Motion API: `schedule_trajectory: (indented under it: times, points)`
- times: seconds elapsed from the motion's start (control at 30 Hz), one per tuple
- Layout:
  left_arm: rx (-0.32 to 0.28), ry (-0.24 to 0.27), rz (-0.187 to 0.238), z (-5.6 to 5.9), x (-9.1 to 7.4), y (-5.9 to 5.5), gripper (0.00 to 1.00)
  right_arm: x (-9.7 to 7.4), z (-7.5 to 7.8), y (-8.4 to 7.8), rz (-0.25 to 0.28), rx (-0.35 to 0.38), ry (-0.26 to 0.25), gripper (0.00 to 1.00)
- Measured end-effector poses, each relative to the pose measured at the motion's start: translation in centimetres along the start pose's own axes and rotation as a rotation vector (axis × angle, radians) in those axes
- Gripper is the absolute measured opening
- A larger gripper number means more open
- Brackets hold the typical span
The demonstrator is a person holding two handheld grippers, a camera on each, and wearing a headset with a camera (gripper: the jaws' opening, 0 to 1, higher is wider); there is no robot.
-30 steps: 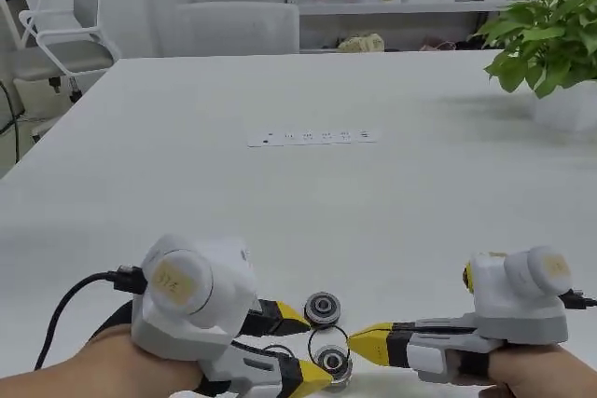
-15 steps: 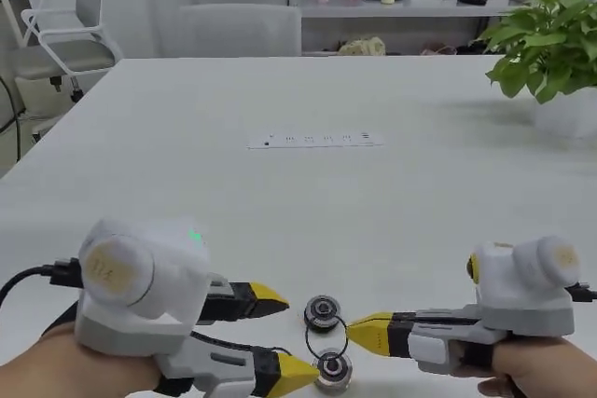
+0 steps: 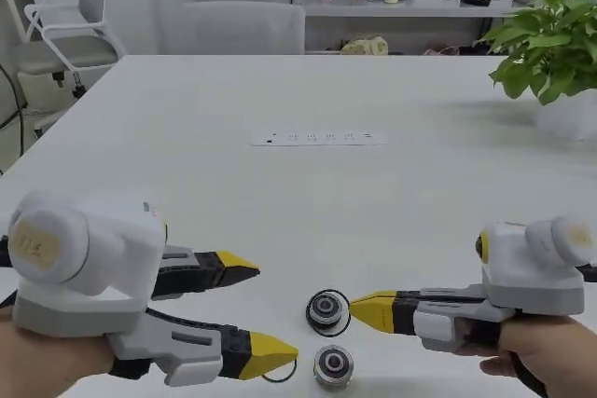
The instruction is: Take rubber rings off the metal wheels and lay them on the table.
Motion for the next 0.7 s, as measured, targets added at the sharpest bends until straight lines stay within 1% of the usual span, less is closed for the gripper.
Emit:
schedule_trajectory:
  times: [0.4,0.7]
  points:
    - [-0.009,0.015,0.013,0.1,-0.9,0.5,0.61,0.4,-0.9,1.2,0.004,-0.020,0.021,0.00]
    - [-0.025,0.034,0.013,0.1,-1.9,0.2,0.65,1.1,-1.6,1.9,-0.001,-0.037,0.043,0.00]
Point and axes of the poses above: the centre of the closed fingertips' face, and the gripper's own axes: x roughly forward along the fingers, z roughly to its right, y roughly out of its top, the point moved 5 cm from there along -x, roughly backward along the fingers, and after that the axes turned 14 degrees about x, right-handed, at the moved point
